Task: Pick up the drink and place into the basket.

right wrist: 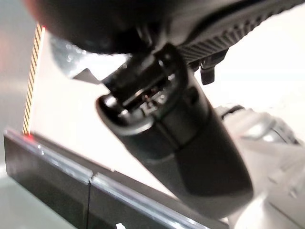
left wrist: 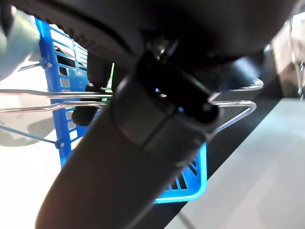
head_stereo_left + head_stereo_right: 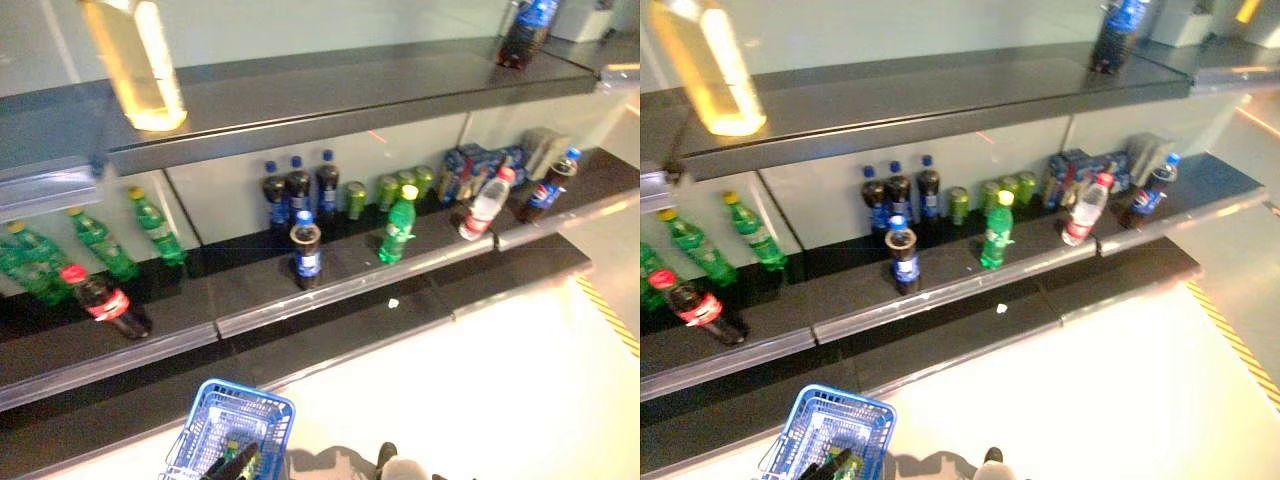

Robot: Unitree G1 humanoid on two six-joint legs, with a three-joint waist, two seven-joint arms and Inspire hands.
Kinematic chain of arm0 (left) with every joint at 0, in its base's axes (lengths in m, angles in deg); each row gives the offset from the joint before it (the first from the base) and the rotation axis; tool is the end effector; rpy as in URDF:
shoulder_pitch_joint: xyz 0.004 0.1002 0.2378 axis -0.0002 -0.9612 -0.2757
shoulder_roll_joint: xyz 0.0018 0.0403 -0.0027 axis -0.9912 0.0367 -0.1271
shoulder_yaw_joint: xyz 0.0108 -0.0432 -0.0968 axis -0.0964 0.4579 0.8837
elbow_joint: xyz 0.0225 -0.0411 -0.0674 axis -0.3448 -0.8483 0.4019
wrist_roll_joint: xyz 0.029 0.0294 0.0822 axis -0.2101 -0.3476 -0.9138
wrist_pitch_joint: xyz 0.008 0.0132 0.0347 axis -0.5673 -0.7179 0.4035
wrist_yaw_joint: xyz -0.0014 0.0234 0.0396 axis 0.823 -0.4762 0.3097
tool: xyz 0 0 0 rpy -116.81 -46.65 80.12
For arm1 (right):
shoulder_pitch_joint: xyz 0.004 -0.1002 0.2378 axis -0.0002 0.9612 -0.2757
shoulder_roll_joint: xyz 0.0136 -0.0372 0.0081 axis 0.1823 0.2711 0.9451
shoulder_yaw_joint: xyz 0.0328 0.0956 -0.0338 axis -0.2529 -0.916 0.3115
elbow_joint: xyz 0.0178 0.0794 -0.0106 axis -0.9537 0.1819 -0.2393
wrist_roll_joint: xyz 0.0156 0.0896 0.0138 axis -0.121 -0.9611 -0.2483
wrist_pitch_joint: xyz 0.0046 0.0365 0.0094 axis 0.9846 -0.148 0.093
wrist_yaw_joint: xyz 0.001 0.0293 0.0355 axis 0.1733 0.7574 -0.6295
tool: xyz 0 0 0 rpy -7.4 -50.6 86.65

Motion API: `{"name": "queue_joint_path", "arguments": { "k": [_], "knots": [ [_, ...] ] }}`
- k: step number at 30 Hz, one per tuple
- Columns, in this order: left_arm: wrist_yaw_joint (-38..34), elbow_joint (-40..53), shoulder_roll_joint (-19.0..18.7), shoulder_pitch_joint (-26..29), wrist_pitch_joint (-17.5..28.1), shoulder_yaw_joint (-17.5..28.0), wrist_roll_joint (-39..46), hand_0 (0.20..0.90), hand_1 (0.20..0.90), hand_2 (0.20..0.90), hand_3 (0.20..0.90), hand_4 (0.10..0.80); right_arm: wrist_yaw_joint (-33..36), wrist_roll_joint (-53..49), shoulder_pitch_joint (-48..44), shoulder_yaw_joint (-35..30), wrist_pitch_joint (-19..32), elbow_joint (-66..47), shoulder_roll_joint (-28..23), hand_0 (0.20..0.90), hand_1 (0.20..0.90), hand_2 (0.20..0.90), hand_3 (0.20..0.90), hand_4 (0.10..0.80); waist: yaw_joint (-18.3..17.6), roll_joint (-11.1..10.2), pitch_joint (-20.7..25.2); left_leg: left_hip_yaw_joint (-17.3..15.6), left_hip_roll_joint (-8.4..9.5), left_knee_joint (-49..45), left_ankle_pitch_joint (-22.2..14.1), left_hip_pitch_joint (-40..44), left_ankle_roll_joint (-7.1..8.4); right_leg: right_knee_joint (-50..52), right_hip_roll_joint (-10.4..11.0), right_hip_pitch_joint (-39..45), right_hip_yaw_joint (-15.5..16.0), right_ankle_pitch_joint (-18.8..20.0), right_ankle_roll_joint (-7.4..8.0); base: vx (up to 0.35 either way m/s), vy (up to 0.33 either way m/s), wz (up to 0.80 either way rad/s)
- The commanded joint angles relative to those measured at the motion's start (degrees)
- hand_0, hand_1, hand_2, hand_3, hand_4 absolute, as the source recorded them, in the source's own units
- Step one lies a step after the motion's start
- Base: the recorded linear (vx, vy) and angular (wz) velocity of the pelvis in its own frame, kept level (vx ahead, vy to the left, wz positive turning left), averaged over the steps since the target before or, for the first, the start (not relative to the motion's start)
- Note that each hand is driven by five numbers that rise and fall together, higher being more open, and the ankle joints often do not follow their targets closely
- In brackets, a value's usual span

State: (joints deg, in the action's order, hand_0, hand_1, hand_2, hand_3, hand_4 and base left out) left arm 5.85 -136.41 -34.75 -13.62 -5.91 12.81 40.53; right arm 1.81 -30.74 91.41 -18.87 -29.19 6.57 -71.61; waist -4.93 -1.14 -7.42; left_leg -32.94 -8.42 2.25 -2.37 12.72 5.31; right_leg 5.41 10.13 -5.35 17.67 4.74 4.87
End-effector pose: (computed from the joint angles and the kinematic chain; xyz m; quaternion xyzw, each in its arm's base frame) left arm 0.0504 0.2004 -0.1145 -0.2591 0.4504 0.3865 0.7620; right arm 0.0182 -0.2273 -0.1108 0.1542 0.5044 -0.2893 0.7988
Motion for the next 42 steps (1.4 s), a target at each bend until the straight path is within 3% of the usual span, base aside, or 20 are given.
{"name": "queue_joint_path", "arguments": {
  "k": [1,6,12,15,16,18,19,21,23,27,29,30,32,34,36,37,38,40,41,42],
  "knots": [
    [0.5,1.9,-5.1,0.5,8.6,3.0,-3.6,0.300,0.300,0.300,0.200,0.100,-1.5,0.5,-3.7,1.0,2.9,2.5,0.9,0.900,0.900,0.900,0.900,0.800,0.7,-0.5,0.1,3.5,2.92,-5.6,-2.3,-5.6,-5.01,2.6,1.4,5.7,0.2,-4.9,4.35,0.005,-0.373,-0.55],
    [1.1,0.0,-3.6,1.0,8.3,3.3,-4.7,0.300,0.300,0.300,0.200,0.100,-1.8,1.0,-4.3,1.4,2.1,3.3,0.7,0.900,0.900,0.900,0.900,0.800,0.1,-1.0,1.3,6.8,-0.09,-3.9,0.6,-5.5,-1.84,-1.6,-4.6,8.3,-3.8,-6.8,1.52,0.025,-0.412,-0.56],
    [0.4,-1.0,-2.4,1.0,8.5,3.5,-0.8,0.300,0.300,0.300,0.200,0.100,-1.5,2.9,-4.7,2.8,0.7,2.5,0.5,0.900,0.900,0.900,0.900,0.800,0.6,-2.5,2.0,12.0,-3.28,-5.6,3.9,-7.8,0.07,-4.0,-8.2,8.3,-6.4,-6.3,-1.19,0.007,-0.366,-0.46],
    [-0.3,-1.3,-0.9,0.2,10.1,4.1,2.7,0.300,0.300,0.300,0.200,0.100,-2.2,5.5,-5.4,4.9,0.5,1.8,0.0,0.900,0.900,0.900,0.900,0.800,2.8,-3.4,1.4,22.7,0.12,-11.1,2.4,-10.2,-1.33,-4.5,-8.8,8.4,-11.0,-5.7,-1.80,0.075,-0.277,-0.93],
    [-0.5,-0.9,-0.4,-0.4,10.6,4.4,3.5,0.300,0.300,0.300,0.200,0.100,-2.6,6.0,-6.1,6.2,0.3,1.6,-0.5,0.900,0.900,0.900,0.900,0.800,4.6,-3.9,0.9,28.8,4.22,-14.1,0.0,-11.6,-2.73,-4.8,-8.9,8.6,-13.0,-5.4,-2.05,0.113,-0.227,-1.62],
    [-0.9,-0.5,0.1,-1.0,10.8,4.6,4.0,0.300,0.300,0.300,0.200,0.100,-2.8,6.7,-7.4,7.8,-0.3,1.2,-1.1,0.900,0.900,0.900,0.900,0.800,6.5,-3.8,0.2,33.4,9.45,-17.5,-2.1,-13.9,-4.77,-5.2,-9.6,9.0,-15.0,-5.2,-2.47,0.157,-0.239,-1.54],
    [-1.3,-0.1,0.1,-1.3,10.4,4.8,3.6,0.300,0.300,0.300,0.200,0.100,-2.6,6.0,-7.9,8.5,-0.6,0.5,-1.2,0.900,0.900,0.900,0.900,0.800,7.4,-3.6,-0.2,34.5,11.67,-18.2,-3.0,-14.9,-5.73,-5.2,-10.0,9.3,-15.7,-5.0,-2.55,0.212,-0.238,-1.52],
    [-1.8,0.3,-0.3,-1.5,9.9,4.4,3.2,0.300,0.300,0.300,0.200,0.100,-2.2,4.8,-8.5,9.2,-0.9,-0.1,-1.2,0.900,0.900,0.900,0.900,0.800,8.2,-3.0,-0.7,35.5,13.87,-16.4,-3.7,-15.4,-6.46,-5.1,-11.3,9.8,-17.0,-5.1,-2.59,0.227,-0.156,-1.16],
    [-2.5,0.0,-0.6,-1.3,9.8,4.1,3.8,0.300,0.300,0.300,0.200,0.100,-1.2,4.0,-9.2,10.0,-1.3,-0.8,-0.7,0.900,0.900,0.900,0.900,0.800,9.2,-1.6,-1.1,36.8,15.62,-11.8,0.2,-17.1,-5.76,-4.7,-13.6,10.6,-18.1,-6.0,-2.70,0.292,-0.132,-0.87],
    [-2.6,-1.4,-0.4,-1.9,10.6,4.1,3.6,0.300,0.300,0.300,0.200,0.100,-0.1,2.9,-9.8,10.9,-1.9,-2.5,0.3,0.900,0.900,0.900,0.900,0.800,11.5,0.1,-1.5,32.4,17.73,-7.4,7.1,-23.4,-4.03,-3.6,-17.1,14.1,-17.8,-8.8,-3.43,0.357,-0.129,-0.13],
    [-2.4,-2.0,-0.5,-2.6,10.5,5.0,3.7,0.300,0.300,0.300,0.200,0.100,0.4,3.6,-9.7,11.5,-1.6,-3.4,1.3,0.900,0.900,0.900,0.900,0.800,11.6,-0.2,-0.8,25.8,18.34,-8.7,6.4,-24.5,-5.34,-0.5,-18.6,15.0,-16.6,-10.3,-3.59,0.447,-0.108,0.37],
    [-2.8,-2.2,-0.9,-2.7,10.2,5.0,4.3,0.300,0.300,0.300,0.200,0.100,0.8,3.4,-10.0,12.0,-1.9,-3.5,1.6,0.900,0.900,0.900,0.900,0.800,11.8,-0.4,-0.2,26.3,18.80,-9.0,5.5,-23.9,-5.98,1.1,-19.2,15.0,-16.8,-10.9,-3.59,0.447,-0.073,0.02],
    [-3.8,-2.8,-1.0,-2.6,9.8,6.2,4.2,0.300,0.300,0.300,0.200,0.100,2.2,3.1,-10.3,12.0,-3.1,-3.8,2.7,0.900,0.900,0.900,0.900,0.800,11.7,-2.2,0.5,25.3,20.32,-11.3,3.0,-23.1,-7.88,5.9,-19.8,15.4,-17.8,-7.3,-1.28,0.416,-0.063,-0.11],
    [-3.6,-2.8,-1.7,-1.9,9.1,7.3,4.0,0.300,0.300,0.300,0.200,0.100,1.3,3.8,-10.2,12.2,-3.4,-3.9,3.2,0.900,0.900,0.900,0.900,0.800,11.5,-4.1,1.3,23.2,20.59,-12.3,0.8,-21.9,-9.55,10.8,-20.4,15.2,-18.5,-0.5,1.94,0.374,-0.071,-0.45],
    [-2.5,-2.1,-2.2,-1.5,9.8,6.9,5.2,0.300,0.300,0.300,0.200,0.100,0.5,4.6,-9.8,12.9,-2.9,-4.4,3.5,0.900,0.900,0.900,0.900,0.800,11.8,-5.0,2.0,22.8,19.66,-10.4,0.4,-19.2,-9.97,18.2,-20.9,13.7,-17.4,6.7,6.14,0.327,-0.095,-0.25],
    [-2.5,-2.1,-2.3,-1.6,9.8,6.9,5.2,0.300,0.300,0.300,0.200,0.100,0.5,4.6,-9.8,12.9,-2.9,-4.4,3.5,0.900,0.900,0.900,0.900,0.800,11.8,-5.0,2.0,22.8,19.64,-10.4,0.4,-19.2,-9.97,18.3,-20.9,13.6,-17.5,6.7,6.14,0.363,-0.157,0.00],
    [-1.6,-1.5,-2.7,-1.2,9.8,7.4,4.6,0.300,0.300,0.300,0.200,0.100,0.7,3.3,-9.7,13.1,-2.8,-4.8,3.8,0.900,0.900,0.900,0.900,0.800,12.0,-4.1,2.0,22.4,17.07,-9.3,0.2,-17.2,-9.66,28.2,-21.0,10.3,-14.5,10.4,8.50,0.283,-0.148,0.17],
    [-1.7,-1.0,-2.9,-1.0,9.9,7.1,4.2,0.300,0.300,0.300,0.200,0.100,0.8,2.8,-10.1,13.3,-2.7,-4.6,3.9,0.900,0.900,0.900,0.900,0.800,11.5,-3.5,1.7,22.5,15.66,-9.3,-0.2,-15.9,-9.34,32.8,-20.4,5.8,-13.0,9.9,8.35,0.318,-0.153,0.15],
    [-1.8,-0.4,-2.7,-0.5,9.9,6.5,4.3,0.300,0.300,0.300,0.200,0.100,1.1,2.2,-10.1,13.4,-2.2,-5.3,3.9,0.900,0.900,0.900,0.900,0.800,10.8,-2.7,1.2,23.4,14.88,-9.9,-0.7,-14.8,-9.54,32.1,-14.5,3.3,-10.7,4.7,6.73,0.267,-0.113,0.15],
    [-1.6,-0.2,-2.7,-0.2,9.8,6.3,4.3,0.300,0.300,0.300,0.200,0.100,1.0,2.0,-10.2,13.4,-1.9,-5.4,3.8,0.900,0.900,0.900,0.900,0.800,10.6,-2.0,1.3,23.8,14.14,-10.1,-0.7,-14.7,-9.40,30.8,-13.0,2.4,-10.3,3.1,5.87,0.215,-0.083,0.25]
  ]
}}
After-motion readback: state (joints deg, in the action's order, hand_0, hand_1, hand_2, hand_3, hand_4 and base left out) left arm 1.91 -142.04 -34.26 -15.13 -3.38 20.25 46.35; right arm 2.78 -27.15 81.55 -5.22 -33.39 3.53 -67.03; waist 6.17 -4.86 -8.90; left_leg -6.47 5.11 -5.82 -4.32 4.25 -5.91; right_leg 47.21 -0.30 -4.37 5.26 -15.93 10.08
